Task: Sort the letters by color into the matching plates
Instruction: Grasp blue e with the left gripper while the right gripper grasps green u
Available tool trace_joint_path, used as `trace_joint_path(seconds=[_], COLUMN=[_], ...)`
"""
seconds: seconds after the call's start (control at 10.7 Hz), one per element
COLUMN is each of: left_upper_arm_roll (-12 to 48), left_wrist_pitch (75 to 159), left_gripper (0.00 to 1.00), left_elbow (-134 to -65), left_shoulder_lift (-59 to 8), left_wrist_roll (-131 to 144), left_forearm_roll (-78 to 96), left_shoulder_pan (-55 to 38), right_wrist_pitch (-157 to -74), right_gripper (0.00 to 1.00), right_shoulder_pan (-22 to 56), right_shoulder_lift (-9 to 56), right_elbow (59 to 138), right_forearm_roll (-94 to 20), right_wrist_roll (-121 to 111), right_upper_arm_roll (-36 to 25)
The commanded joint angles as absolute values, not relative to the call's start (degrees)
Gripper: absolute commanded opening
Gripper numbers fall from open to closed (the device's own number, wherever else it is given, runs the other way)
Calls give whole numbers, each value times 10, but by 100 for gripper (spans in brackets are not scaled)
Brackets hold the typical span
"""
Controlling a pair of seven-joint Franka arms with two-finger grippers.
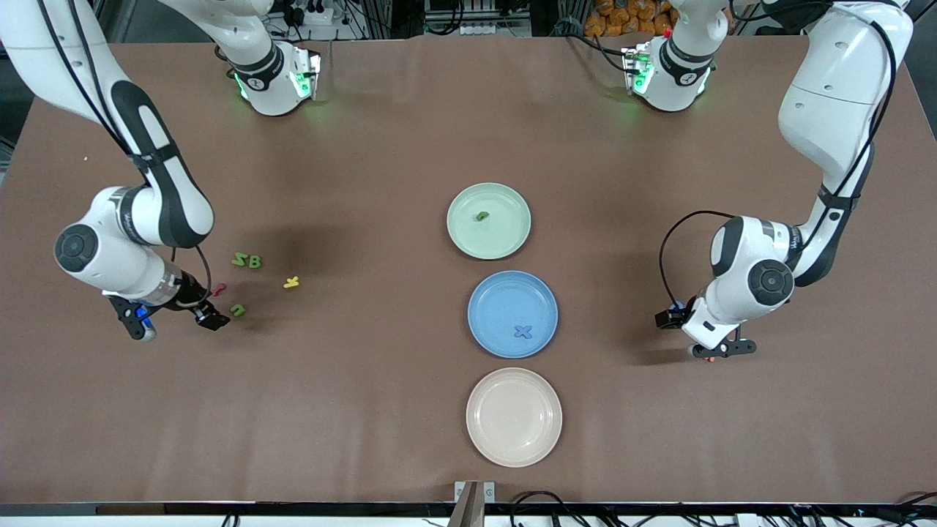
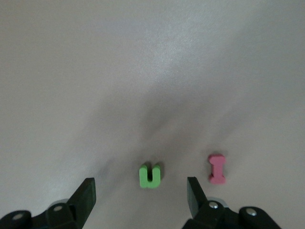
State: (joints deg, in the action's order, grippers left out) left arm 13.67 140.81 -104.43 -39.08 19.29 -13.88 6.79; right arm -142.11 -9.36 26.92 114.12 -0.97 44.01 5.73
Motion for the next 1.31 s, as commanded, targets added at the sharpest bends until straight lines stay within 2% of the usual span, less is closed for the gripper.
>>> trace_joint_path(seconds=[0.0,0.37,0.47,0.56,1.22], left_upper_arm_roll=[140,140,140,140,141], left_wrist_pitch=[1408,1405,1405,1405,1405], left_gripper=[100,99,28,0,0], left_elbow=[-1047,-1047,-1048,-1050,-1049], left_shoulder_lift=[-390,-390,-388,-387,-385], left_wrist_roll=[229,238,239,241,315], left_forearm_roll=[-133,-133,-133,-133,-133], left_shoulder_pan=[68,67,69,70,57], right_wrist_pitch=[-1452,-1439,-1431,-1425,-1438], right_gripper=[80,75,74,74,63], right_shoulder_pan=[-68,-63,-63,-64,-63], right_shoulder_lift=[319,316,315,313,316], right_elbow=[1115,1119,1119,1120,1135], right_forearm_roll=[-10,38,41,41,40], right_wrist_roll=[474,470,469,466,465], right_upper_arm_roll=[46,46,46,46,46])
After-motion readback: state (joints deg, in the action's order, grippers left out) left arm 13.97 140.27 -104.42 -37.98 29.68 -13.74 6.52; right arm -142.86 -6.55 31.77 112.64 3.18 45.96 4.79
